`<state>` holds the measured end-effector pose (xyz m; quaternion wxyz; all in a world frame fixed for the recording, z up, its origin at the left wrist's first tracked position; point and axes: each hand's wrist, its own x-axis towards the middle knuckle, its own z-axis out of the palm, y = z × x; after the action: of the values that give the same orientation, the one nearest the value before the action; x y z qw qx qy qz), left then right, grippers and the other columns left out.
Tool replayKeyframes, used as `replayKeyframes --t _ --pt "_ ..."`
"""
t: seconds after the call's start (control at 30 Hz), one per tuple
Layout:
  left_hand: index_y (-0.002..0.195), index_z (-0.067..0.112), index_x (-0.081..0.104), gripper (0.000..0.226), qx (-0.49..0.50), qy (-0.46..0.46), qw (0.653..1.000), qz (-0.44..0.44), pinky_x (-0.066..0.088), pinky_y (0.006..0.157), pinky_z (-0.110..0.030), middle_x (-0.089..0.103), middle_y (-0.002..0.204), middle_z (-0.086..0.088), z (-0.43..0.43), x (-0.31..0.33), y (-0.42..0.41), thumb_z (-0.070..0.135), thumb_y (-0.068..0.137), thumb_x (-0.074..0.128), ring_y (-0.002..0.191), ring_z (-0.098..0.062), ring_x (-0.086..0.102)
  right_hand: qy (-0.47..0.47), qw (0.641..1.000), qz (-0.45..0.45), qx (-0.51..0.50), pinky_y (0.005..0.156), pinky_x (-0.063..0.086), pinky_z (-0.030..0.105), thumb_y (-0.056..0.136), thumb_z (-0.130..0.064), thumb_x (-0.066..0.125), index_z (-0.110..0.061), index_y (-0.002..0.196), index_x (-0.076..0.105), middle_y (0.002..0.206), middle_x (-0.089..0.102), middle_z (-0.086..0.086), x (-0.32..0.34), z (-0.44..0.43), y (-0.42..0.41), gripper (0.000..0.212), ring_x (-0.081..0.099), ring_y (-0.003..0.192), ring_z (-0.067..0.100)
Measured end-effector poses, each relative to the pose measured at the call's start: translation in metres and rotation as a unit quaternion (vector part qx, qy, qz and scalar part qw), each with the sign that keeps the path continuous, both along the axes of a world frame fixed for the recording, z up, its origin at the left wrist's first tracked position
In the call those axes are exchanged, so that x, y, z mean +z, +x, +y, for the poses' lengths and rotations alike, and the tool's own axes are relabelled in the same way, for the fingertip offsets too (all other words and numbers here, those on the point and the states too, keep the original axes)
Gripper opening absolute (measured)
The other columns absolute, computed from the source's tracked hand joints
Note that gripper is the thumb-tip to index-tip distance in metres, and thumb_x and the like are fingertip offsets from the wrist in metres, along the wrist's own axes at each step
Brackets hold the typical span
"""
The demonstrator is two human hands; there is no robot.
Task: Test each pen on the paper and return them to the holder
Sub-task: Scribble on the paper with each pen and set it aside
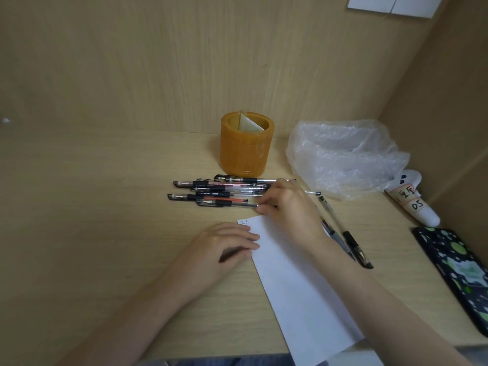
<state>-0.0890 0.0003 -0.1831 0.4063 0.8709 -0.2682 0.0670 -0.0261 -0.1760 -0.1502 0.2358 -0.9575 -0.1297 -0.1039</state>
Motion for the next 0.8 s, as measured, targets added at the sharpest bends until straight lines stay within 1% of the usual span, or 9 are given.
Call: replayKeyframes --t 0.07,0.17,0.3,0.37,0.47,0.53,0.67,0.73,0.8 --pt "0.096 0.025 0.073 0.017 -0.001 -0.013 1.0 0.001 0.033 0.101 -0.011 0.064 0.108 0.024 0.0 -0.001 0.002 0.027 0.081 0.064 0.116 0.009 0.046 0.141 0.99 0.019 0.004 0.071 0.039 0.022 0.083 -0.02 0.071 -0.02 0.082 0.071 0.084 0.061 -0.01 0.006 -0.007 -0.004 0.001 0.053 0.084 0.006" --pt "0.093 0.024 0.074 0.015 0.023 -0.06 0.998 0.005 0.037 0.1 -0.018 0.067 0.106 0.022 0.0 0.007 0.0 0.019 0.079 0.07 0.113 0.006 0.051 0.326 0.943 0.064 0.028 0.062 0.041 0.015 0.084 -0.015 0.07 -0.023 0.078 0.067 0.073 0.066 -0.009 0.021 -0.017 -0.013 0.011 0.055 0.066 0.004" --pt "0.101 0.028 0.063 0.023 0.126 -0.157 0.976 -0.084 0.038 0.094 -0.019 0.061 0.106 0.02 0.001 0.038 -0.01 0.031 0.079 0.067 0.109 -0.007 0.053 0.462 0.882 0.087 0.035 0.049 0.039 0.016 0.086 -0.009 0.067 -0.013 0.081 0.067 0.062 0.058 0.001 0.039 -0.029 -0.027 0.006 0.047 0.051 0.011" --pt "0.116 0.027 0.053 0.039 0.163 -0.128 0.968 -0.141 0.034 0.098 -0.022 0.053 0.114 0.02 0.004 0.049 -0.009 0.038 0.08 0.062 0.115 -0.006 0.046 0.489 0.865 0.11 0.043 0.052 0.039 0.016 0.086 -0.011 0.067 -0.012 0.082 0.068 0.061 0.054 0.005 0.043 -0.034 -0.03 0.004 0.044 0.052 0.013" --pt "0.135 0.027 0.039 0.054 0.163 -0.046 0.979 -0.116 0.027 0.101 -0.013 0.048 0.123 0.019 0.005 0.056 -0.003 0.048 0.086 0.05 0.118 0.006 0.038 0.506 0.849 0.134 0.067 0.053 0.04 0.019 0.085 -0.01 0.065 -0.01 0.083 0.067 0.061 0.053 0.005 0.047 -0.033 -0.033 0.003 0.044 0.054 0.015" --pt "0.131 0.027 0.044 0.045 0.163 -0.009 0.98 -0.117 0.031 0.095 -0.01 0.052 0.118 0.018 0.006 0.056 -0.001 0.046 0.09 0.047 0.11 0.007 0.042 0.527 0.835 0.14 0.076 0.051 0.04 0.019 0.085 -0.008 0.064 -0.008 0.083 0.066 0.06 0.054 0.003 0.05 -0.028 -0.033 0.002 0.045 0.052 0.013" --pt "0.111 0.025 0.057 0.026 0.15 -0.005 0.987 -0.058 0.038 0.069 -0.011 0.055 0.084 0.019 0.0 0.055 0.0 0.035 0.096 0.04 0.079 0.0 0.054 0.591 0.787 0.154 0.086 0.047 0.038 0.018 0.084 -0.013 0.061 -0.008 0.083 0.061 0.059 0.054 -0.001 0.052 -0.019 -0.032 0.005 0.045 0.05 0.01" --pt "0.111 0.025 0.054 0.024 0.131 -0.006 0.991 -0.013 0.036 0.067 -0.014 0.055 0.087 0.018 -0.004 0.051 0.005 0.032 0.095 0.037 0.077 0.003 0.051 0.59 0.785 0.169 0.086 0.044 0.035 0.019 0.091 -0.014 0.058 -0.01 0.082 0.059 0.056 0.052 -0.002 0.05 -0.014 -0.029 0.01 0.042 0.047 0.012" --pt "0.11 0.024 0.052 0.021 0.086 -0.022 0.995 0.052 0.04 0.073 -0.024 0.059 0.094 0.013 -0.008 0.05 0.009 0.029 0.097 0.037 0.081 0.001 0.052 0.553 0.808 0.182 0.092 0.041 0.03 0.02 0.09 -0.022 0.062 -0.011 0.081 0.059 0.053 0.048 -0.002 0.045 -0.006 -0.027 0.014 0.038 0.044 0.012"
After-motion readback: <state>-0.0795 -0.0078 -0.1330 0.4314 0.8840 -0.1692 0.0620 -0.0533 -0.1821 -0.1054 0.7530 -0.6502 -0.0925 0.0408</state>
